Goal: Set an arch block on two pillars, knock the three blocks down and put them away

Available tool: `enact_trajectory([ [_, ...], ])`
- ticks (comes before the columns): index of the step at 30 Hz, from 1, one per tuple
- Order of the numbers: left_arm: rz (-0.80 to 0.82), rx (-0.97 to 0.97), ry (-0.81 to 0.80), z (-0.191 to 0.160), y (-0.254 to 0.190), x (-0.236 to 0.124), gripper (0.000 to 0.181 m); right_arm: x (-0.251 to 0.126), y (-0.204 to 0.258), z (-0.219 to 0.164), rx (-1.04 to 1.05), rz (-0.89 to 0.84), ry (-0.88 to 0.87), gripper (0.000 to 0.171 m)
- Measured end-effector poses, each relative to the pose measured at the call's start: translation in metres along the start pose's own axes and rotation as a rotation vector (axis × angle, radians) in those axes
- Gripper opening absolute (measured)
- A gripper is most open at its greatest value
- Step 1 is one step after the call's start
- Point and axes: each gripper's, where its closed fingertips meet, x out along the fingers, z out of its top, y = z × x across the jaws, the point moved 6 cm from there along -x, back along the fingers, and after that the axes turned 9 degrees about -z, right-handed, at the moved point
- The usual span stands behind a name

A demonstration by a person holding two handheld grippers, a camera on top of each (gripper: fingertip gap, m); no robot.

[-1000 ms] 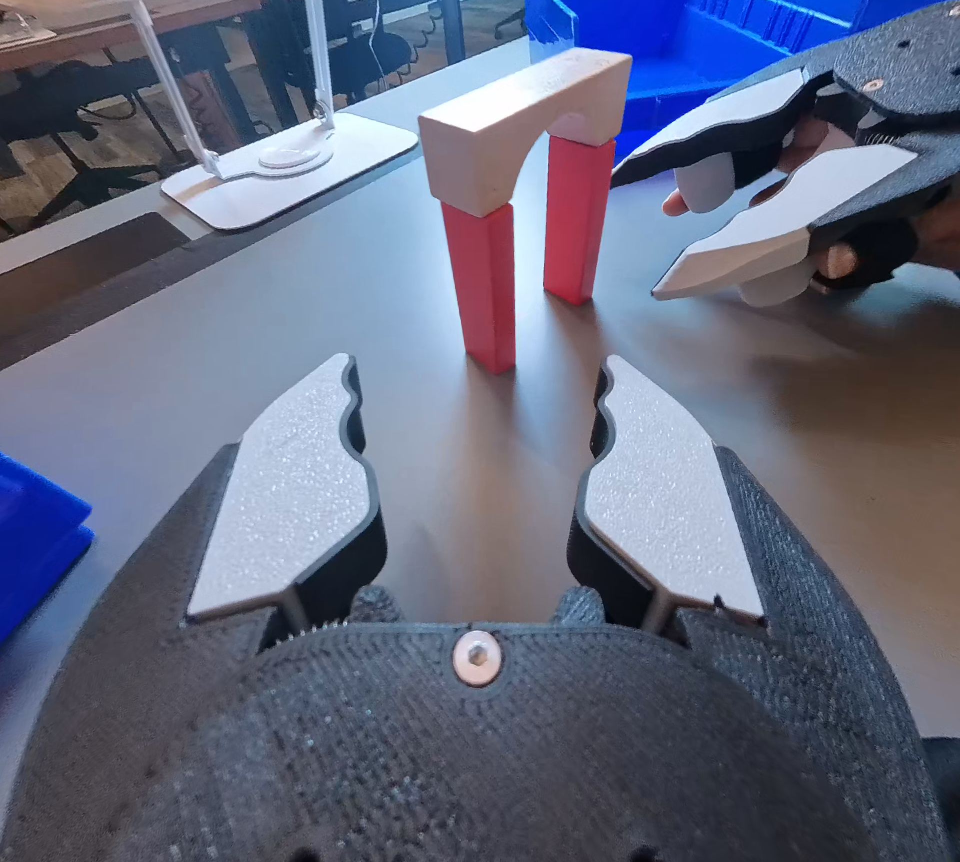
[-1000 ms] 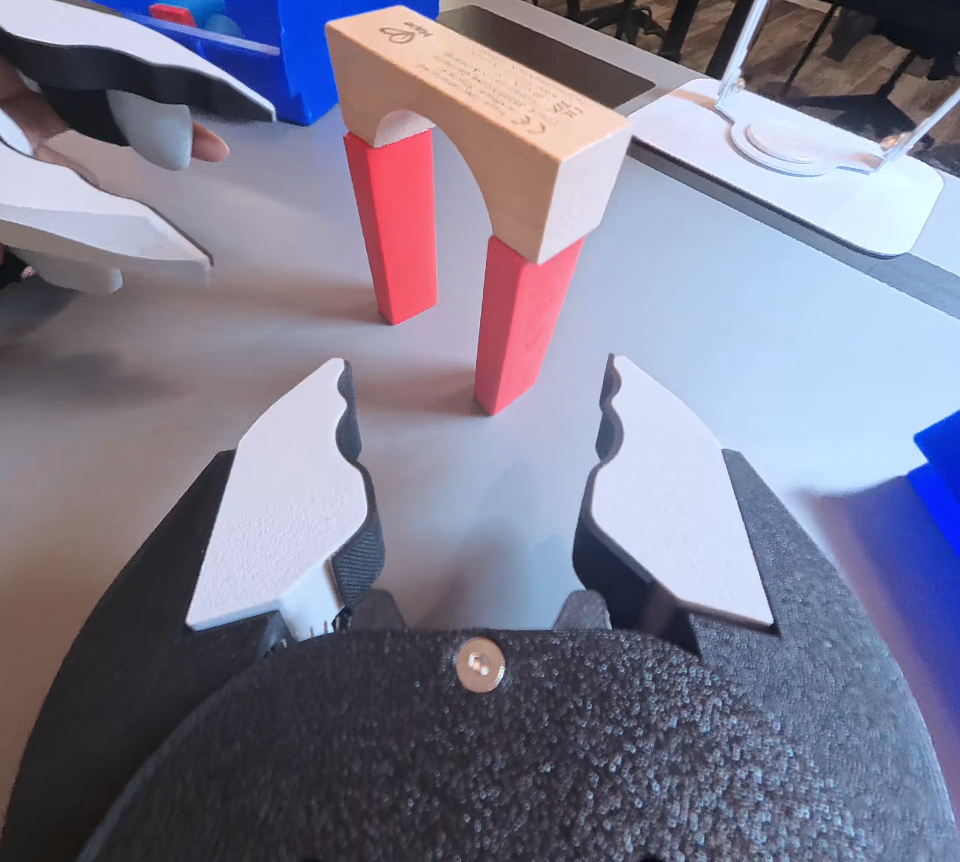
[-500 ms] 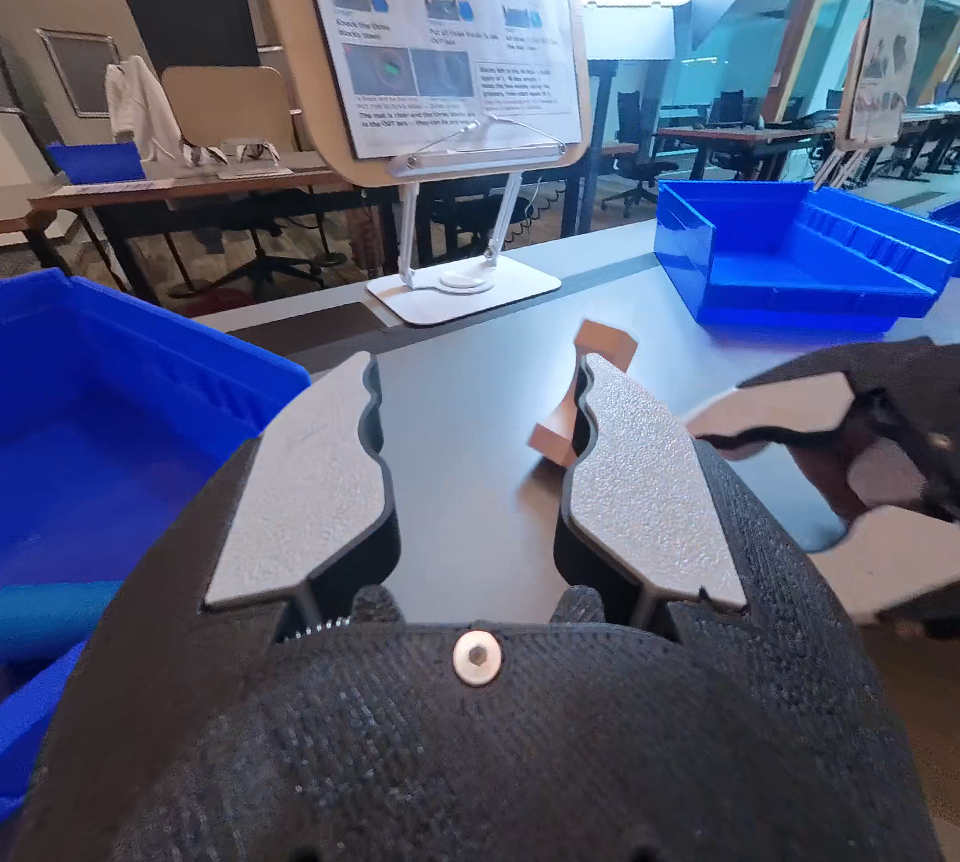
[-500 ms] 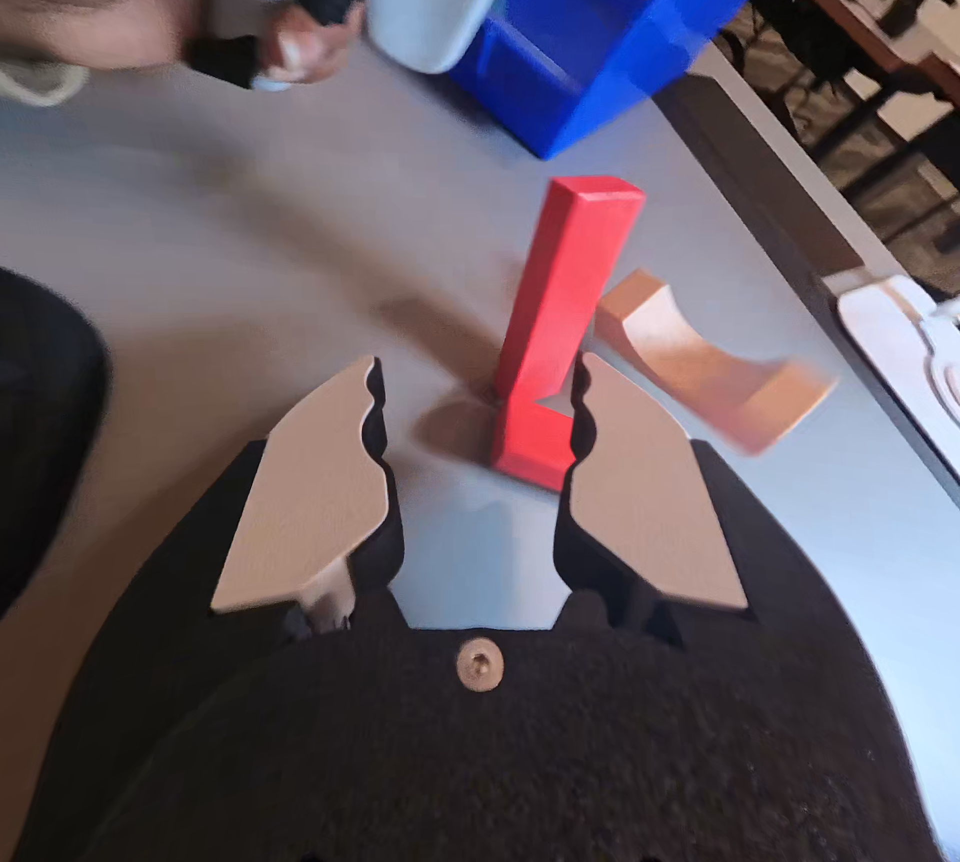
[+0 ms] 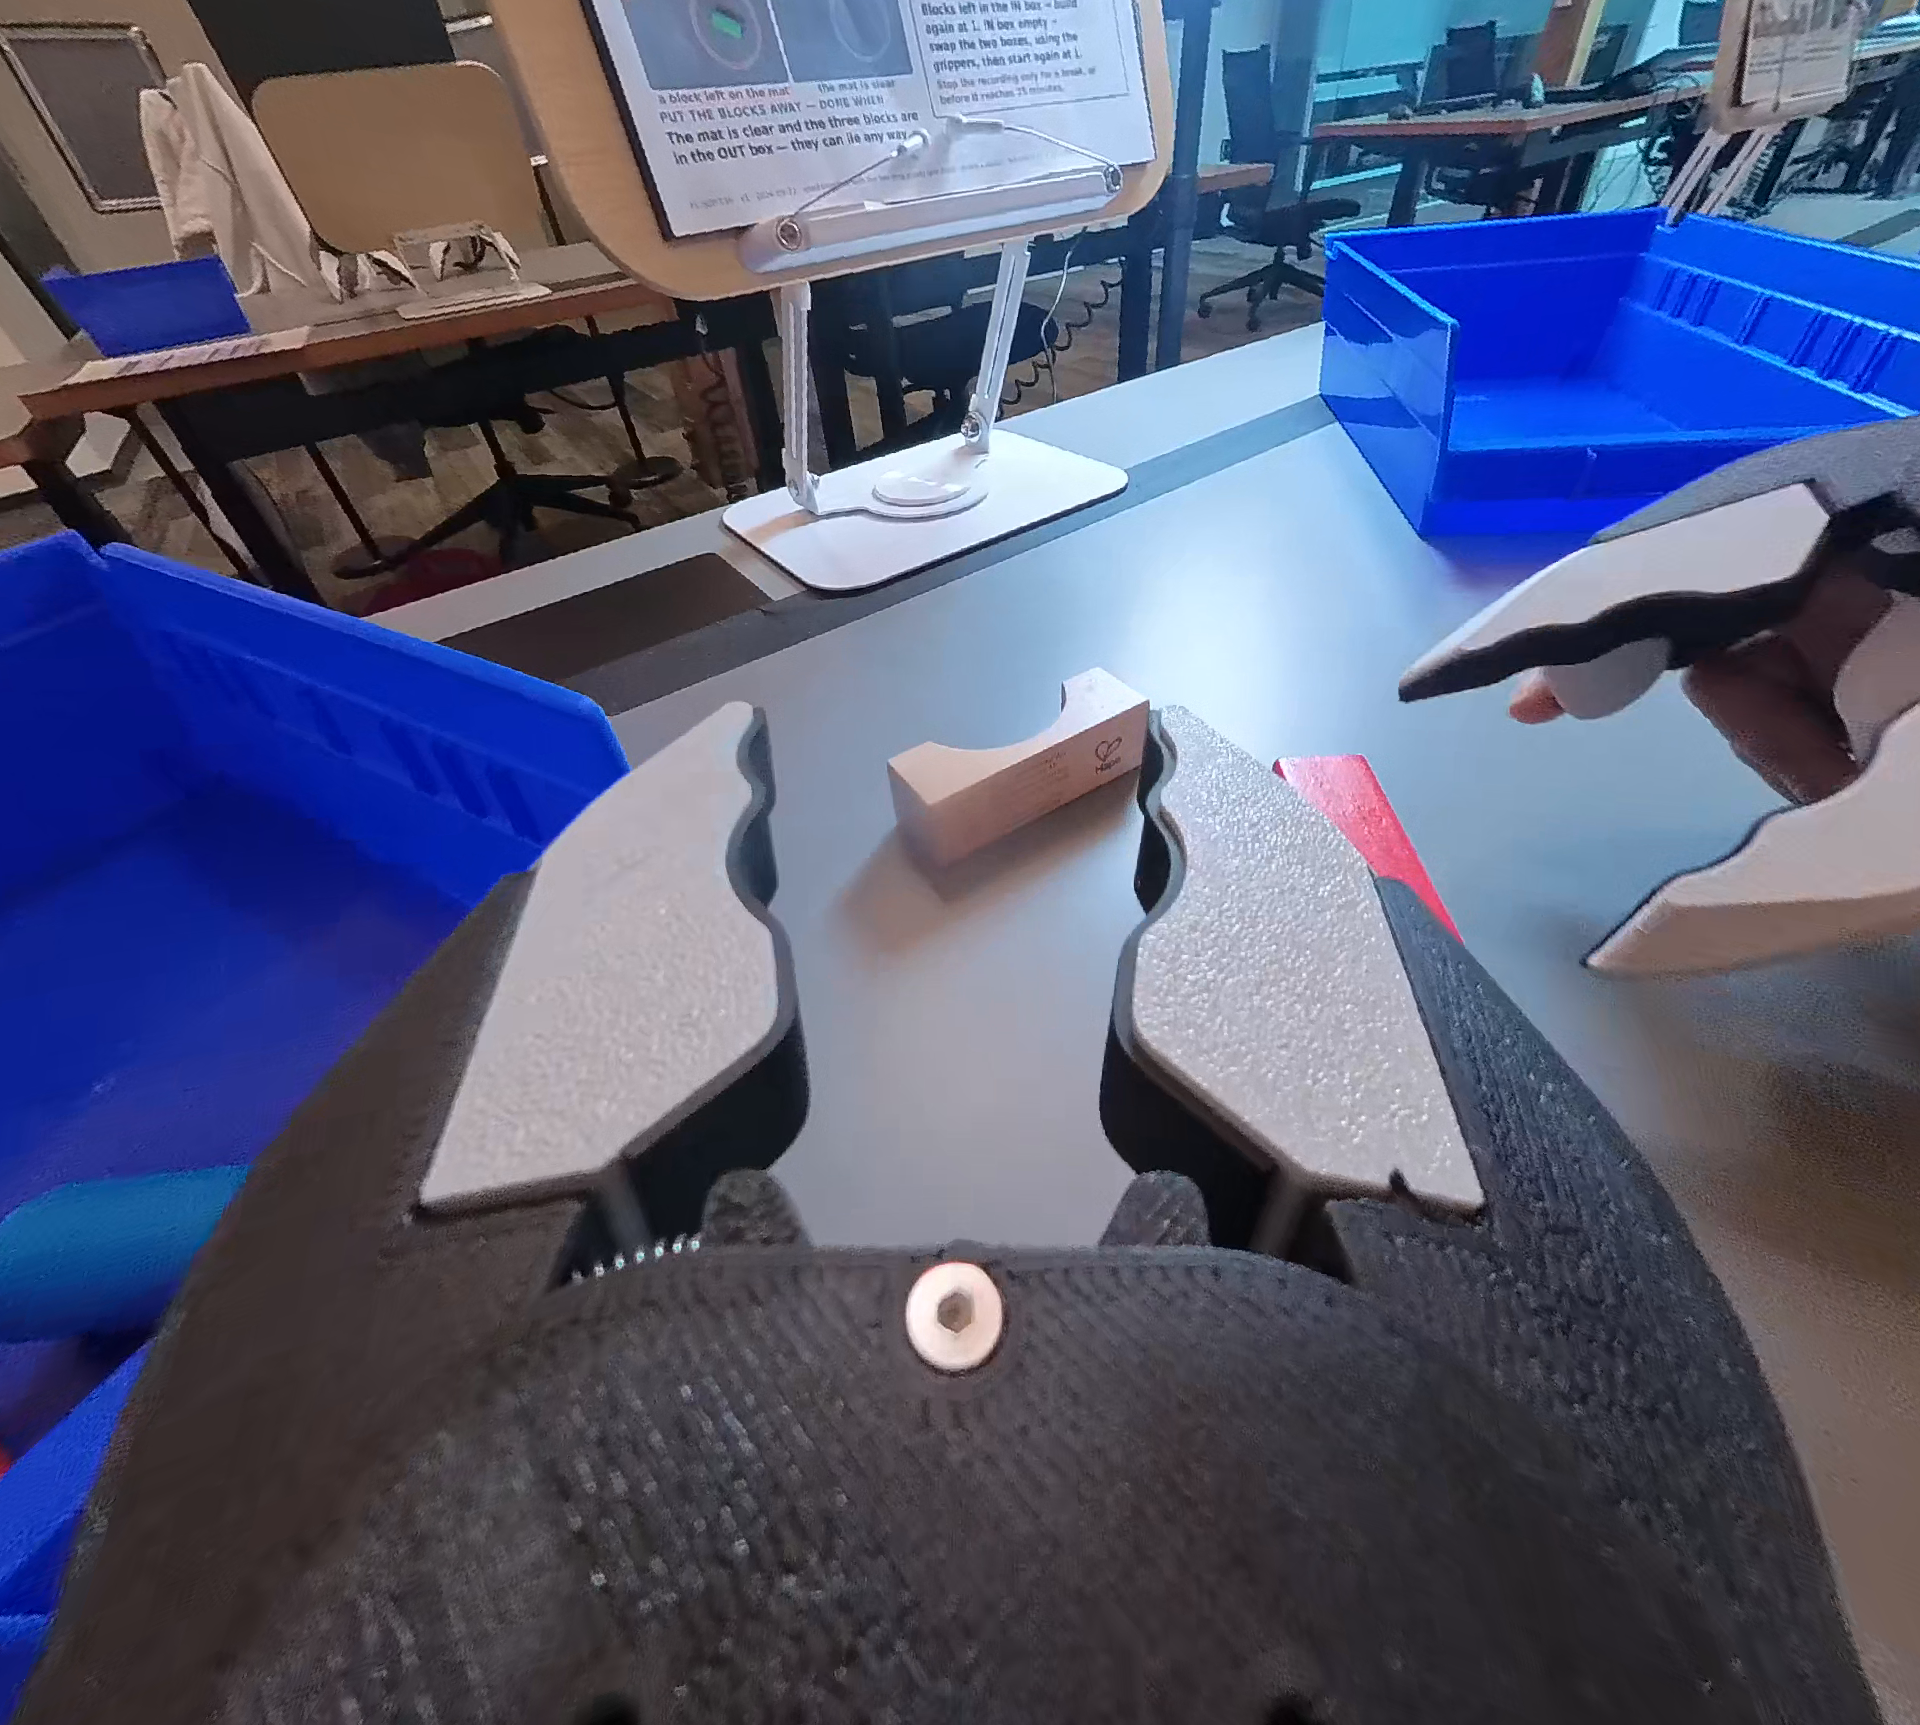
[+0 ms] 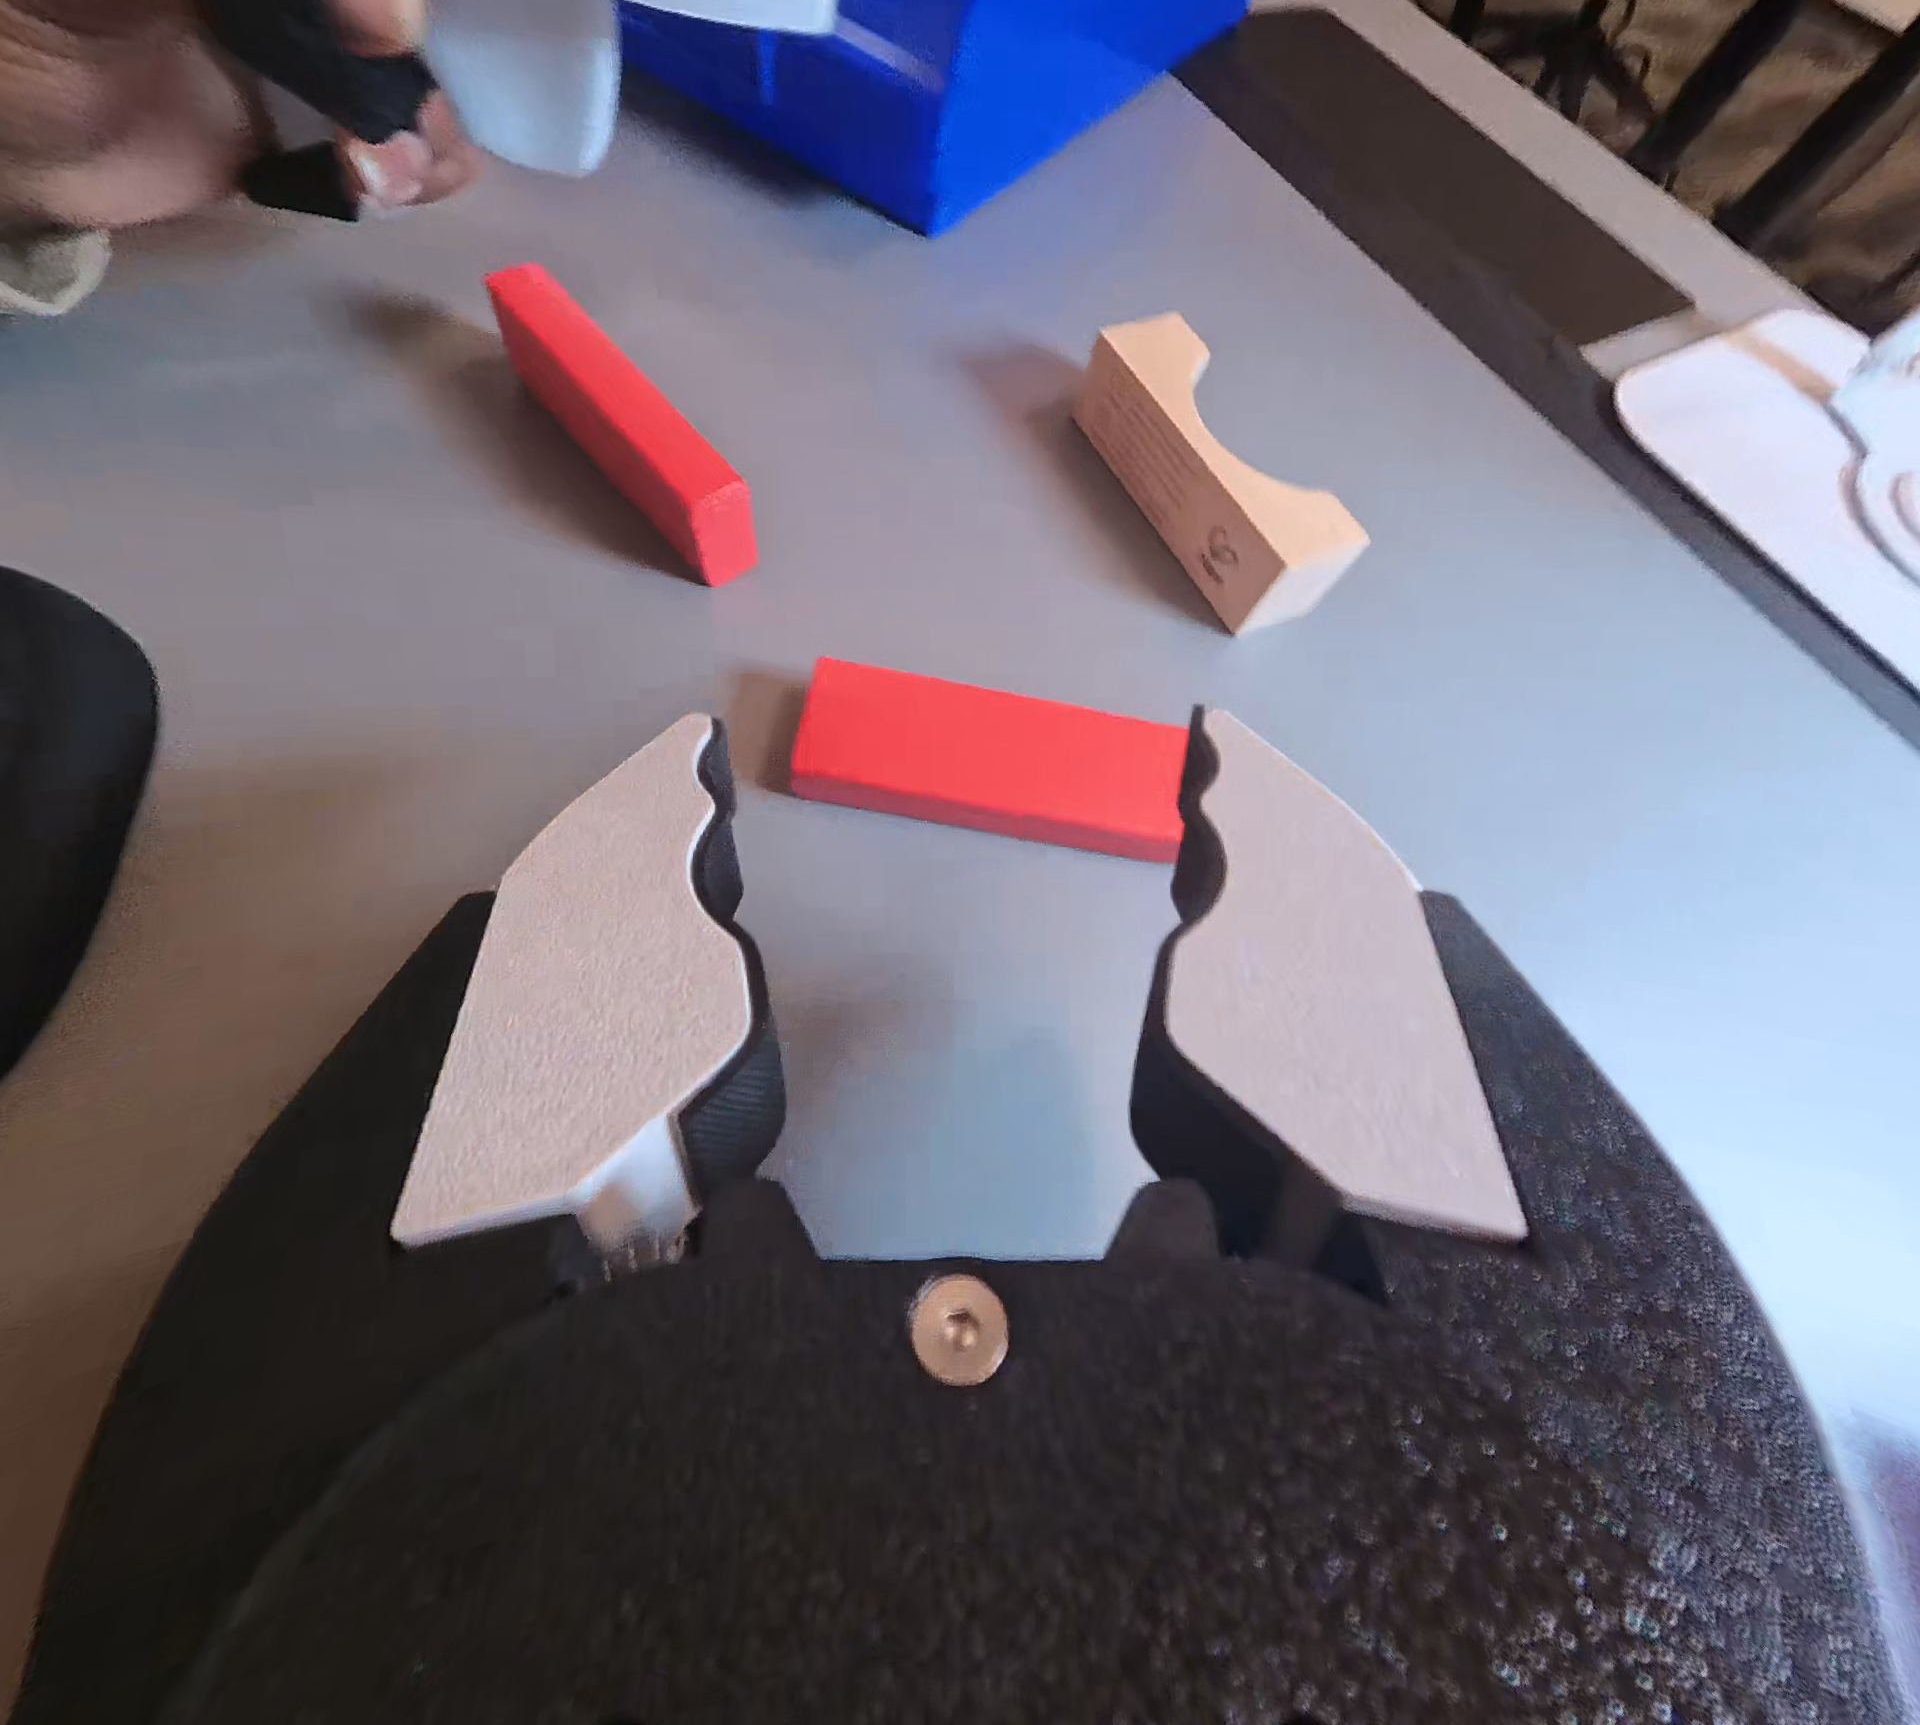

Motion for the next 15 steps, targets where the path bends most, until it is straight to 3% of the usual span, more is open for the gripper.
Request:
enact_trajectory([
  [11,-0.05,0.031,0.039,-0.007,-0.01,0.007,0.064,0.032,-0.001,-0.019,0.17,0.013,0.256,0.116],
  [15,-0.059,0.044,0.054,-0.009,-0.013,0.009,0.063,0.043,-0.005,-0.017,0.103,-0.012,0.301,0.102],
])
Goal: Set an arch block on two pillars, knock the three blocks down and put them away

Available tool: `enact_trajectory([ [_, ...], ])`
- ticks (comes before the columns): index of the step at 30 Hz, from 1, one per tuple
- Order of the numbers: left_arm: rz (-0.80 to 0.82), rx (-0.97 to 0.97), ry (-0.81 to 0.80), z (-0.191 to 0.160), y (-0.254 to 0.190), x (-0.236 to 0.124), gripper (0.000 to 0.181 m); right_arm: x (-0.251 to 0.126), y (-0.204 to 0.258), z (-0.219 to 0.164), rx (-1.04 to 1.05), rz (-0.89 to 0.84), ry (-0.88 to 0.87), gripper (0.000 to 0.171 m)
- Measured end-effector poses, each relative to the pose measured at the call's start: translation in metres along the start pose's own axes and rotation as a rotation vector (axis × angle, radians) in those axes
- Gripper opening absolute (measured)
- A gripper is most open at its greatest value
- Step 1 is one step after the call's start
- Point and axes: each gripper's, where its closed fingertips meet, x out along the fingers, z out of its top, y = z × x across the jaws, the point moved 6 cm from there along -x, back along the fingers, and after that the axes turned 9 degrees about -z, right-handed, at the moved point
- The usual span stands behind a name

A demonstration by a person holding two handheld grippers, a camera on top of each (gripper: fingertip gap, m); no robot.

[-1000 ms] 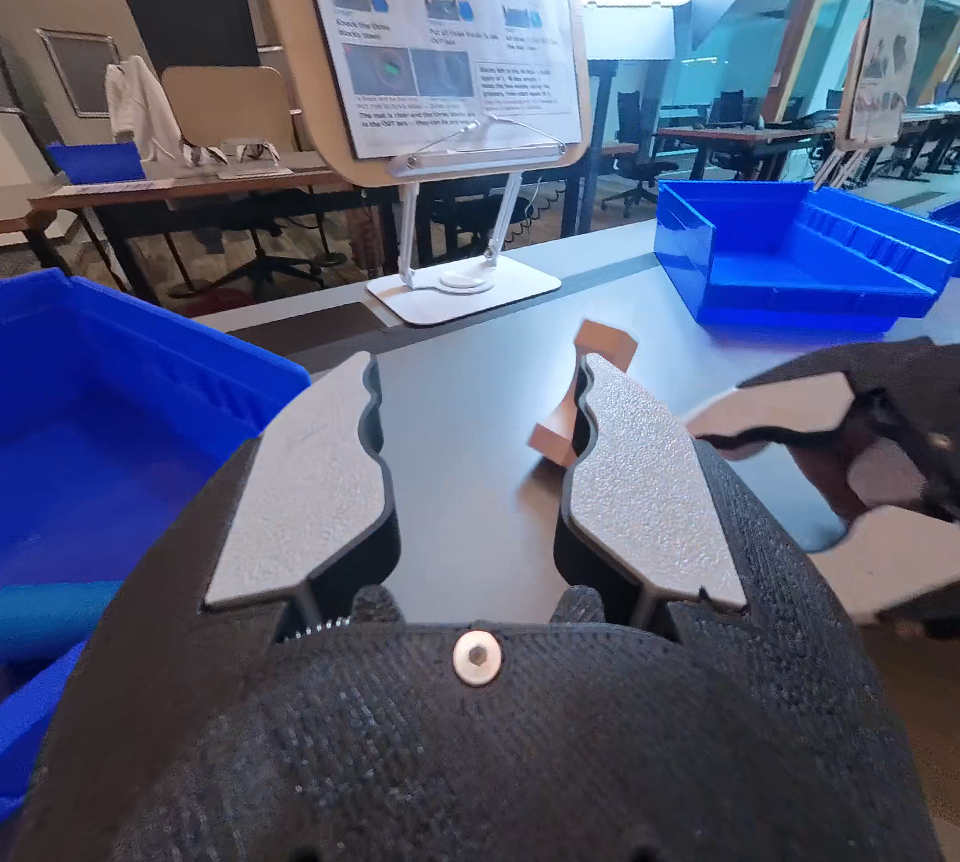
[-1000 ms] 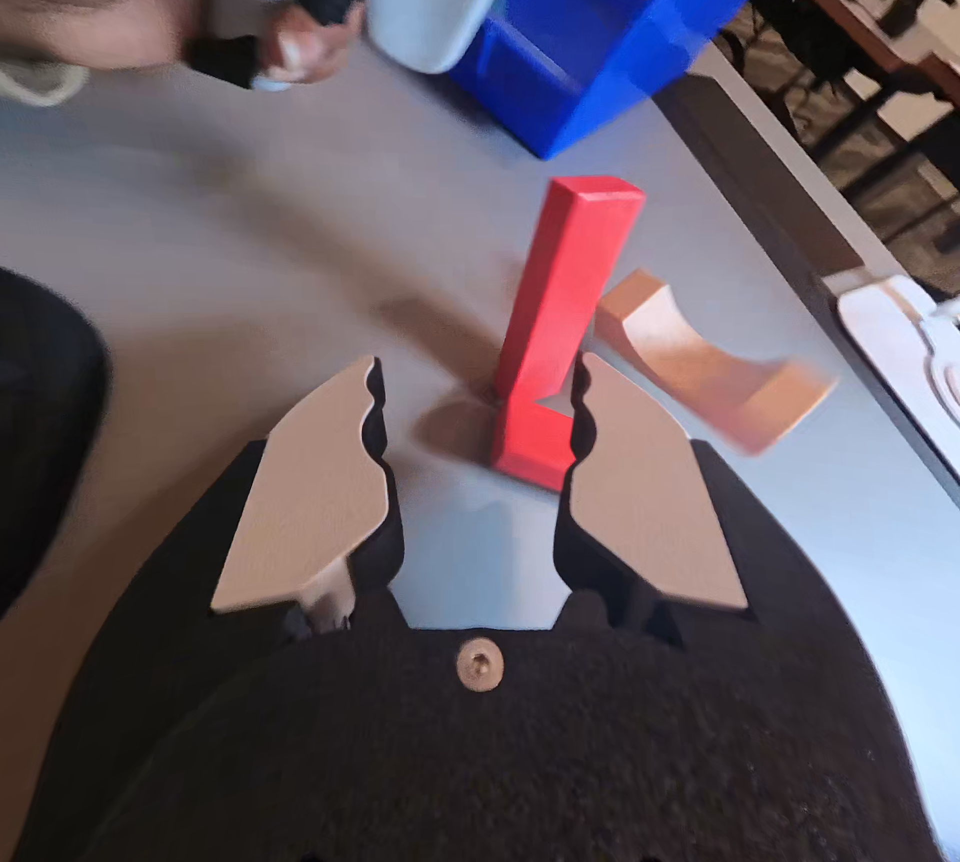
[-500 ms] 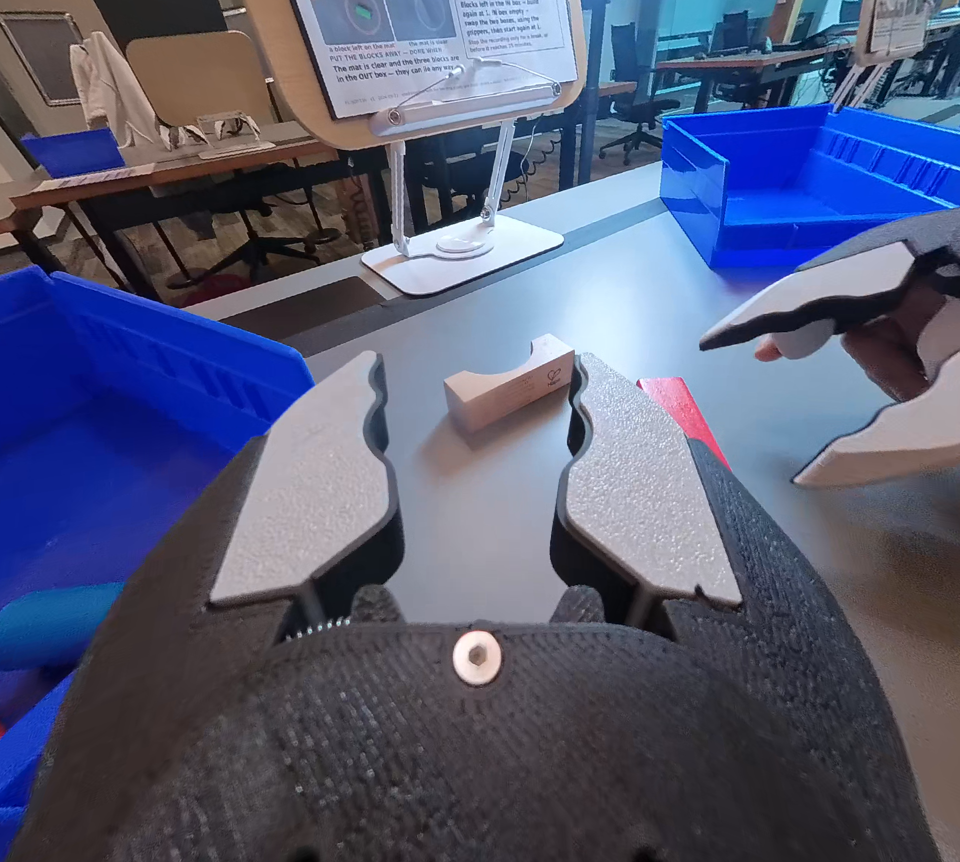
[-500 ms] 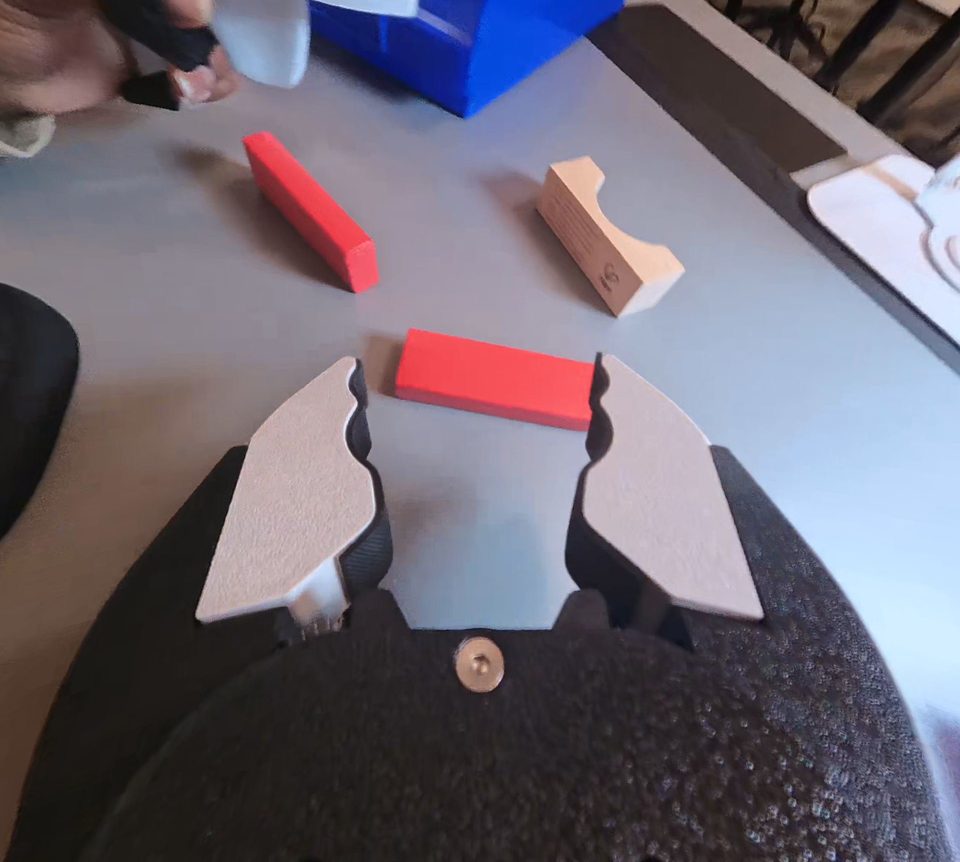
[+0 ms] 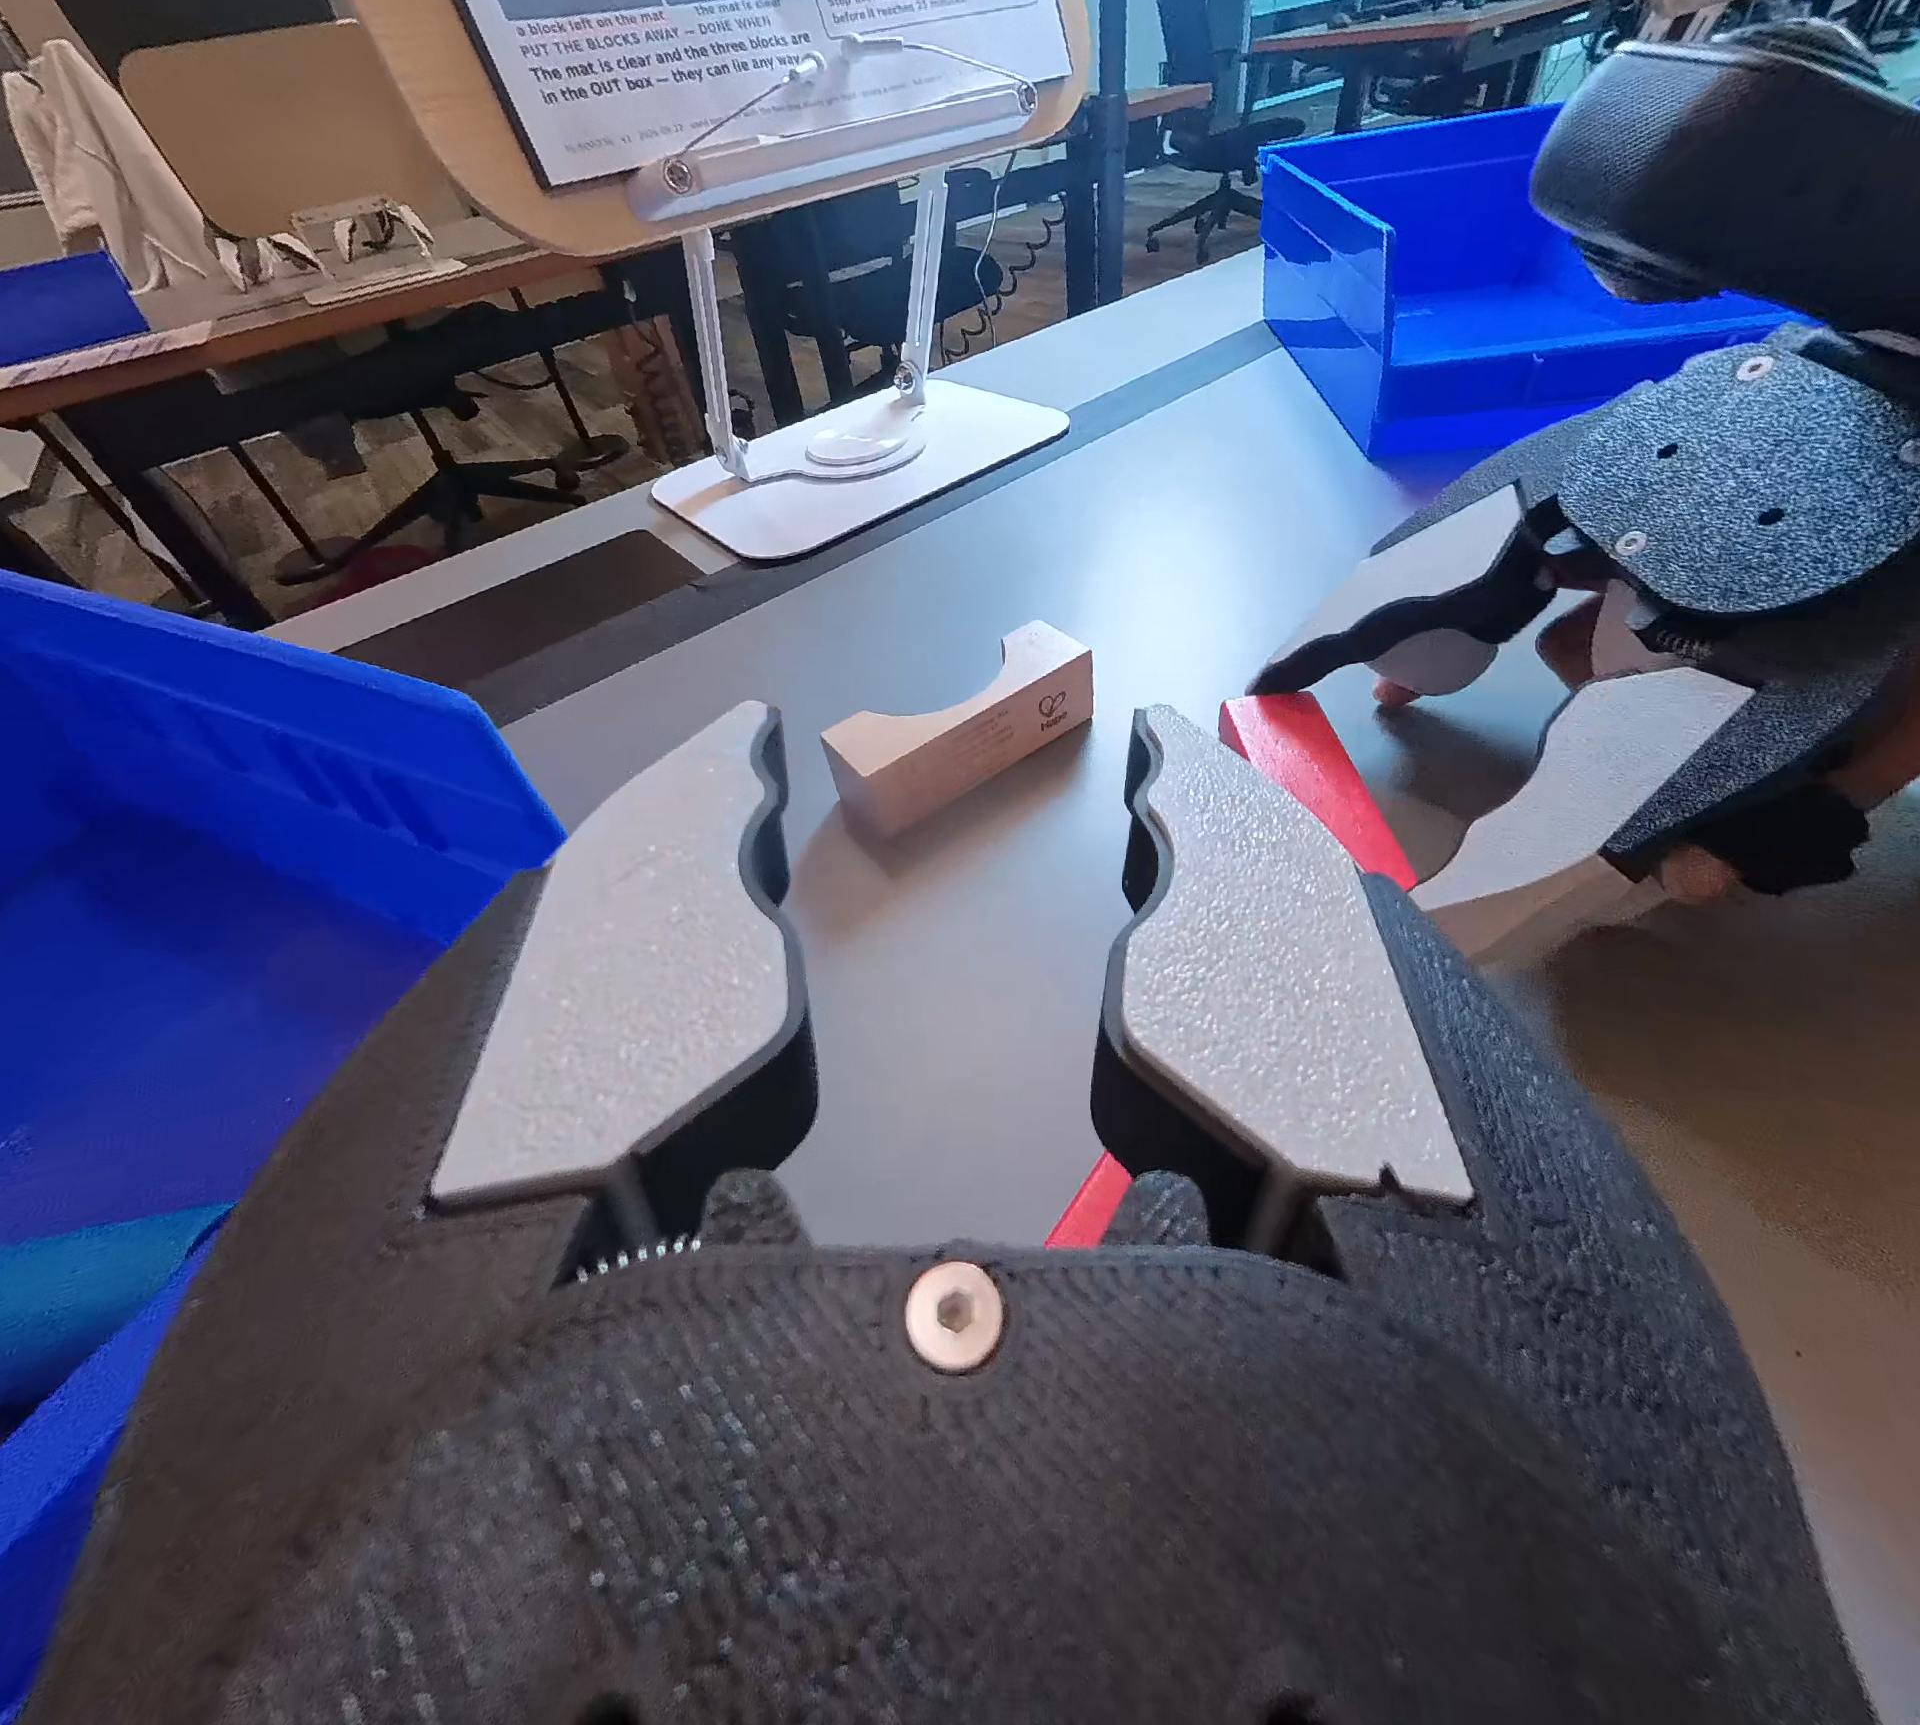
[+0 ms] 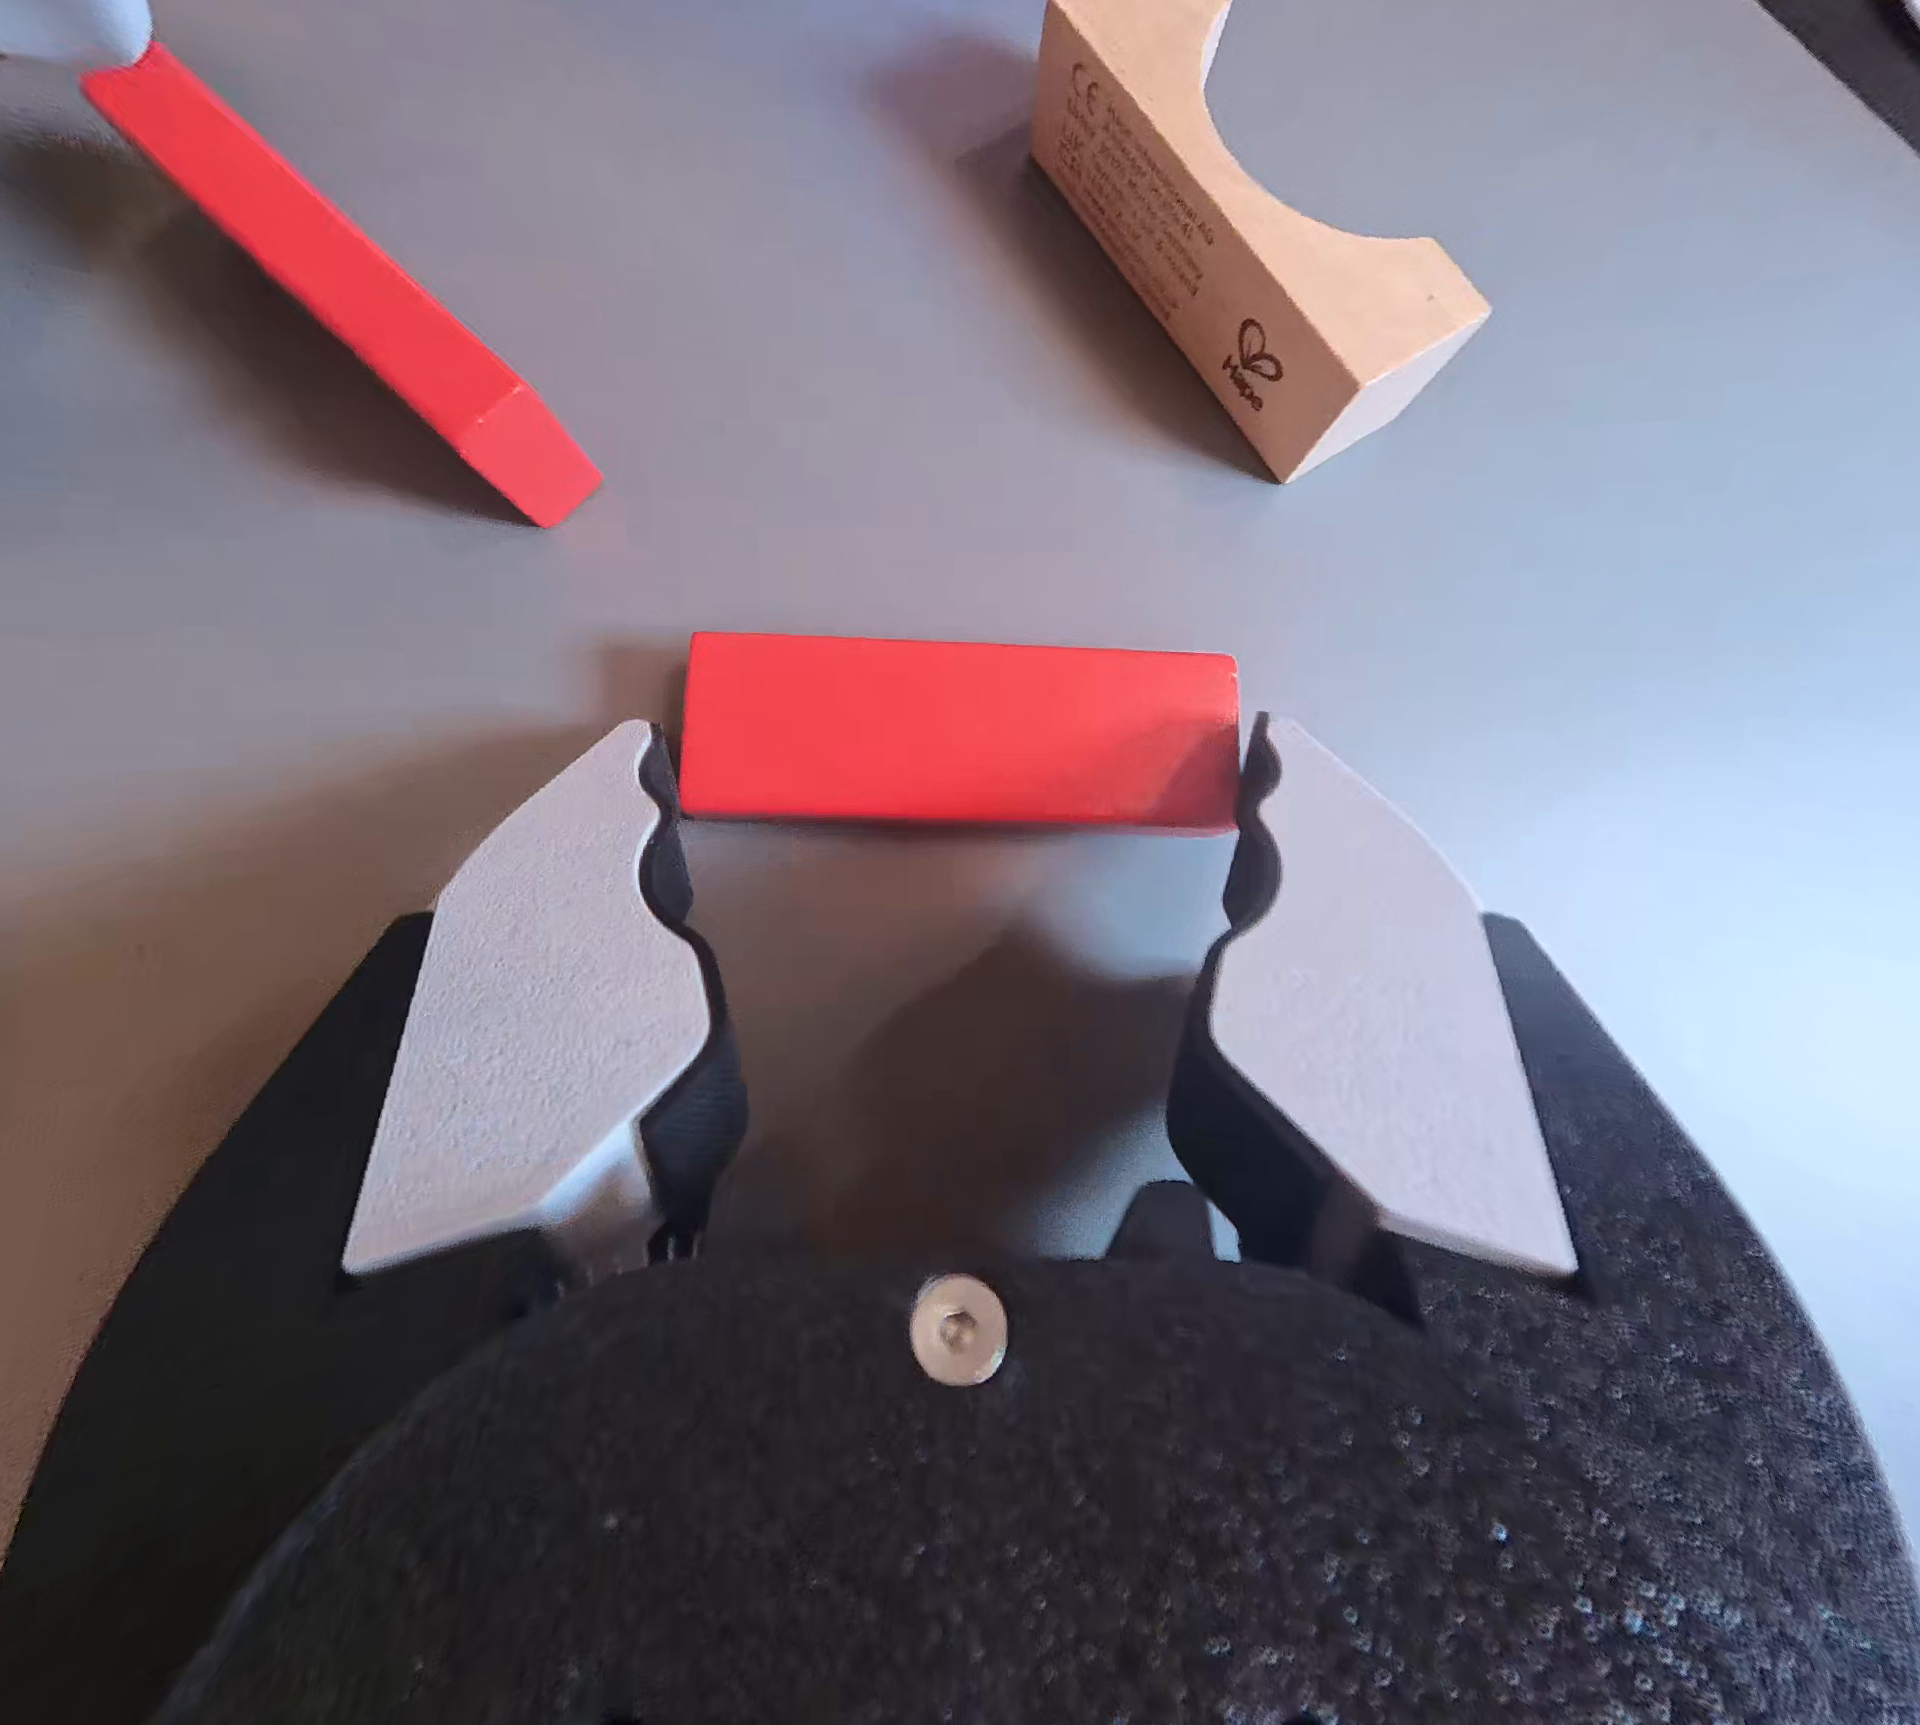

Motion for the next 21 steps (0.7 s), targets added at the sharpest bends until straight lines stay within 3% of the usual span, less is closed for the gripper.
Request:
enact_trajectory([
  [4,-0.013,0.004,0.005,-0.001,-0.002,0.001,0.061,-0.009,-0.01,-0.004,-0.001,0.041,-0.002,0.102],
  [7,-0.017,0.013,0.006,0.0,-0.004,0.001,0.061,-0.034,-0.041,0.005,0.069,0.03,-0.107,0.101],
  [8,-0.017,0.014,0.006,0.0,-0.004,0.001,0.061,-0.048,-0.057,0.009,0.085,0.005,-0.165,0.053],
  [11,-0.018,0.015,0.013,-0.002,-0.004,0.002,0.061,-0.1,-0.122,0.019,0.188,-0.137,-0.377,0.032],
  [12,-0.021,0.013,0.016,-0.003,-0.005,0.003,0.061,-0.111,-0.145,0.014,0.207,-0.208,-0.361,0.046],
  [15,-0.024,0.004,0.028,-0.007,-0.005,0.005,0.061,-0.132,-0.181,-0.007,0.304,-0.218,-0.395,0.038],
  [21,-0.025,0.009,0.042,-0.009,-0.008,0.007,0.06,-0.125,-0.197,-0.025,0.235,-0.327,-0.316,0.057],
])
